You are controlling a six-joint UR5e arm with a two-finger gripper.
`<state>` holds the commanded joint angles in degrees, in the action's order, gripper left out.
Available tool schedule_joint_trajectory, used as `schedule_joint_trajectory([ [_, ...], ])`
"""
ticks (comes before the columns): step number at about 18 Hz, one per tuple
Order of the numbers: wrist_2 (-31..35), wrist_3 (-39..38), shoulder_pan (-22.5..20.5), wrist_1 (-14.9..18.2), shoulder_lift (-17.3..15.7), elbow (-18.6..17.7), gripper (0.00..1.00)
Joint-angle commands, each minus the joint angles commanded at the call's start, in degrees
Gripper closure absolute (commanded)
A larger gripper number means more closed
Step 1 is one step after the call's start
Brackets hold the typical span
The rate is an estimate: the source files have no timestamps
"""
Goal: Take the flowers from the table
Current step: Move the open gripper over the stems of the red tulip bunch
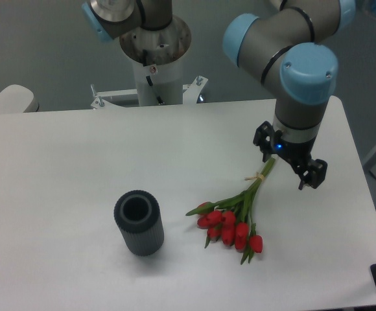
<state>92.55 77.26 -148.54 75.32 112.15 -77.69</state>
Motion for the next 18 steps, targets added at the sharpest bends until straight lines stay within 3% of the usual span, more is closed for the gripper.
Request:
schedule_joint_trajectory([
  [3,-0.44,-4.39,0.09,-0.78,-0.44,-3.33,0.0],
  [6,-0.7,-6.76,1.23,-2.64,-0.26,-4.4,0.0],
  [9,-4.91,-14.32,0.53,-2.81,0.53,-6.06,0.0],
  [15,-6.68,-13.46,-0.88,-3.6,2.81,-6.42,0.0],
  [18,-6.59,-8.81,-1.67,-5.0,4.04,-7.99,0.0],
])
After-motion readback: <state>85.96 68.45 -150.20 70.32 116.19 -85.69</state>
